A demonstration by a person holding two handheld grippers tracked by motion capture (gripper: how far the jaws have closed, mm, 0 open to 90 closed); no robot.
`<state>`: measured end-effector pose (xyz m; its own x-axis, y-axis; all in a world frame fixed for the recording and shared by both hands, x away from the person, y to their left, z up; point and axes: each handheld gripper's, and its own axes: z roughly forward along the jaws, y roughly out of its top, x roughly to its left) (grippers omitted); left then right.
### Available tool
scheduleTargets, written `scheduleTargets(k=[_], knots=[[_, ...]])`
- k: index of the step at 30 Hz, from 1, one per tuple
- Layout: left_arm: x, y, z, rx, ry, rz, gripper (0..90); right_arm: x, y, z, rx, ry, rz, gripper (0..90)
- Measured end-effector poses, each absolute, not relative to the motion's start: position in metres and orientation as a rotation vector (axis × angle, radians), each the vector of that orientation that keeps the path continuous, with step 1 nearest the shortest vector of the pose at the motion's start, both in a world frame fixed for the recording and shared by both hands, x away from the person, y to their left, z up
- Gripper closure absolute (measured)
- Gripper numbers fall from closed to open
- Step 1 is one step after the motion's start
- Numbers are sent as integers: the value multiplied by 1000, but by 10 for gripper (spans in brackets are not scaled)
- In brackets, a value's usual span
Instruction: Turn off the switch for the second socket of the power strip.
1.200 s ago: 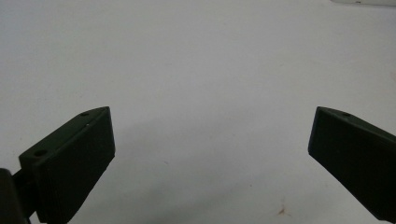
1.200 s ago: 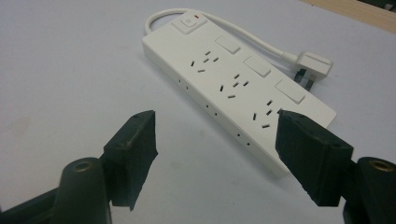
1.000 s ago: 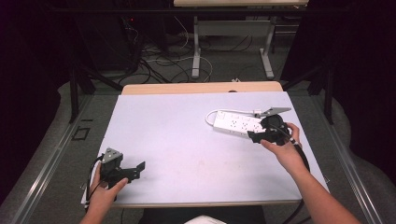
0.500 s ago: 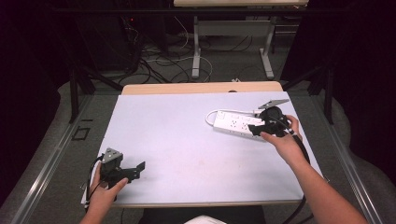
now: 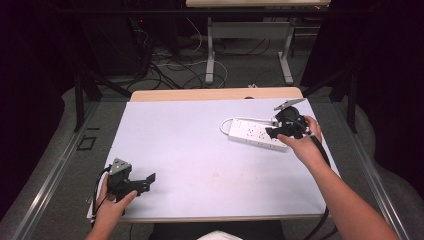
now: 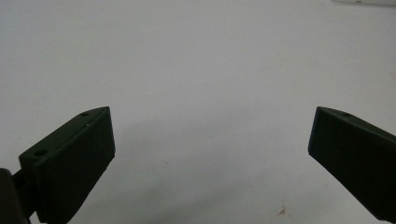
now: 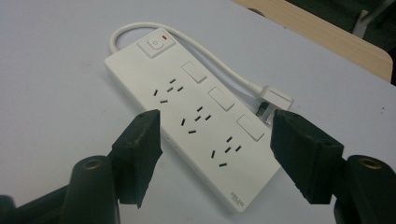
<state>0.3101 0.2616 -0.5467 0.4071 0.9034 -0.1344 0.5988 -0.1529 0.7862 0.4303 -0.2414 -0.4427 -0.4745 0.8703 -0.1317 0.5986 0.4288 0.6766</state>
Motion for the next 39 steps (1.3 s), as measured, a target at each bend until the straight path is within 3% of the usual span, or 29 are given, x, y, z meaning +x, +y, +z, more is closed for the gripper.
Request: scheduleTargets(k=[39], knots=[[311, 261, -548, 1856, 1285, 479, 6, 480, -234, -459, 1335, 2236, 722, 494]])
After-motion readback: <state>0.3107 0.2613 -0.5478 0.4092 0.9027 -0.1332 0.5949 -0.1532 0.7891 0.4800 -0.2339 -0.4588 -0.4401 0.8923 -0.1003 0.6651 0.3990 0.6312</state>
